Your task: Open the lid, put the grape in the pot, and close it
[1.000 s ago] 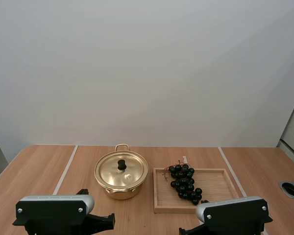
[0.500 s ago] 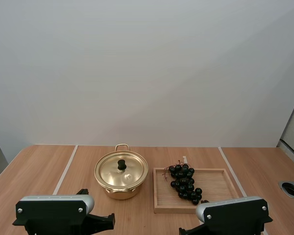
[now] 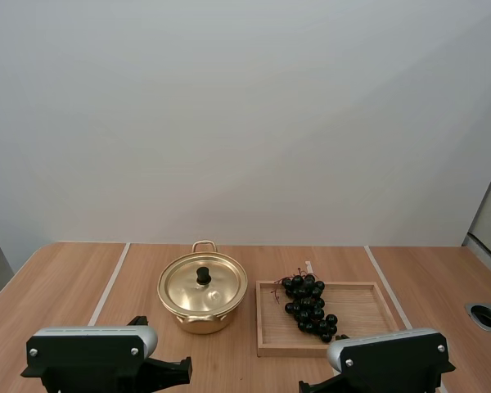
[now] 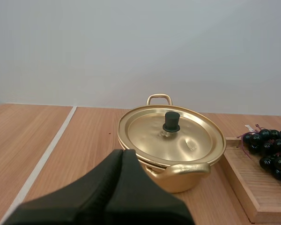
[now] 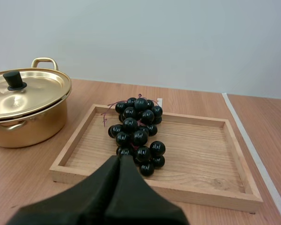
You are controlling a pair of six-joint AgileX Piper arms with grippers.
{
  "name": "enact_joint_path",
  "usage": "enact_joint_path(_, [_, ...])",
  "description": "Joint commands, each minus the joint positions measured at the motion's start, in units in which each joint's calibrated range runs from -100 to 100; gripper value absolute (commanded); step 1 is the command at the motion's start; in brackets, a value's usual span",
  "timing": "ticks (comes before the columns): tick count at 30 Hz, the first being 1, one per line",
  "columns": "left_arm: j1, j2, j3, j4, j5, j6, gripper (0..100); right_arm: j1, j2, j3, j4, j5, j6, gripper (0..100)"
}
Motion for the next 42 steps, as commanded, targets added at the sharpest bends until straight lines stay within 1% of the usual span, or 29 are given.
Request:
enact_joint_path(1, [0.05,-0.34,0.14,-0.63,-0.42,-0.58,0,-0.22,-0.26,0.0,0.19,0.05,-0.13,0])
enact_joint_path(5, [0.05,-0.34,0.14,-0.63,-0.41,-0.58,0,-0.22,-0.26,0.0,-0.54,0.05,-0.13,0])
enact_joint_path(7, [0.05,-0.34,0.14,-0.63,-0.41,-0.58,0,-0.22,-0.26,0.0,0.54,-0.66,-0.13,0])
enact_joint_path(9, [0.05,-0.34,-2.22,-0.63,0.1,-0.58,0,-0.22,-0.26,-0.24,0.69,-0.32,-0.13,0])
enact_joint_path(11, [0.05,-0.34,-5.56,0.14,3.08,-0.58,0,-0.22,-0.26,-3.21,0.96,0.33,-0.13,0])
enact_joint_path(13, [0.05,-0.34,-9.32,1.62,7.44,0.04,0,-0.22,-0.26,-7.19,1.59,3.98,-0.13,0])
enact_joint_path(14, [0.05,-0.34,-9.65,1.62,7.44,0.17,0,-0.22,-0.26,-8.07,1.57,4.93,-0.13,0])
enact_joint_path(15, [0.05,-0.34,-12.82,2.43,9.9,1.67,0,-0.22,-0.26,-12.12,2.3,8.84,-0.13,0])
enact_joint_path(17, [0.05,-0.34,-15.35,2.43,10.28,4.17,0,-0.22,-0.26,-16.43,2.7,11.1,-0.13,0])
enact_joint_path(18, [0.05,-0.34,-15.87,2.43,10.28,5.3,0,-0.22,-0.26,-17.24,2.7,11.3,-0.13,0])
enact_joint_path(19, [0.05,-0.34,-18.01,2.43,10.28,8.98,0,-0.22,-0.26,-20.3,2.7,11.56,-0.13,0])
enact_joint_path(20, [0.05,-0.34,-18.67,2.43,10.28,9.89,0,-0.22,-0.26,-22.07,2.7,11.56,-0.13,0])
enact_joint_path(21, [0.05,-0.34,-20.1,2.43,11.31,12.45,0,-0.22,-0.26,-23.65,2.7,11.56,-0.13,0])
enact_joint_path(23, [0.05,-0.34,-22.67,2.43,14.92,13.92,0,-0.22,-0.26,-26.29,2.3,12.21,-0.13,0])
enact_joint_path(29, [0.05,-0.34,-27.29,2.43,22.68,13.58,0,-0.22,-0.26,-30.21,2.66,14.86,-0.13,0])
enact_joint_path(34, [0.05,-0.34,-27.29,2.43,24.44,12.42,1,-0.22,-0.26,-30.65,2.37,20.1,-0.13,0])
enact_joint_path(35, [0.05,-0.34,-27.29,2.43,24.79,10.71,4,-0.22,-0.26,-30.65,2.37,20.8,-0.13,11])
enact_joint_path(36, [0.05,-0.34,-27.29,2.43,25.17,9.27,8,-0.22,-0.26,-30.65,2.37,21.18,-0.13,19])
enact_joint_path(37, [0.05,-0.34,-27.29,2.43,25.62,7.88,14,-0.22,-0.26,-30.65,2.37,22.07,-0.13,40])
enact_joint_path(38, [0.05,-0.34,-27.29,2.43,25.93,7.07,19,-0.22,-0.26,-30.65,2.37,22.51,-0.13,50])
enact_joint_path(39, [0.05,-0.34,-27.29,2.43,27.0,6.27,32,-0.22,-0.26,-30.65,2.37,23.09,-0.13,71])
enact_joint_path(40, [0.05,-0.34,-27.29,2.43,27.92,5.8,41,-0.22,-0.26,-30.65,2.37,23.34,-0.13,90])
enact_joint_path(41, [0.05,-0.34,-27.29,2.43,29.16,5.79,55,-0.22,-0.26,-30.65,2.37,23.34,-0.13,100])
enact_joint_path(42, [0.05,-0.34,-27.29,2.43,30.5,5.79,73,-0.22,-0.26,-30.65,2.37,23.34,-0.13,100])
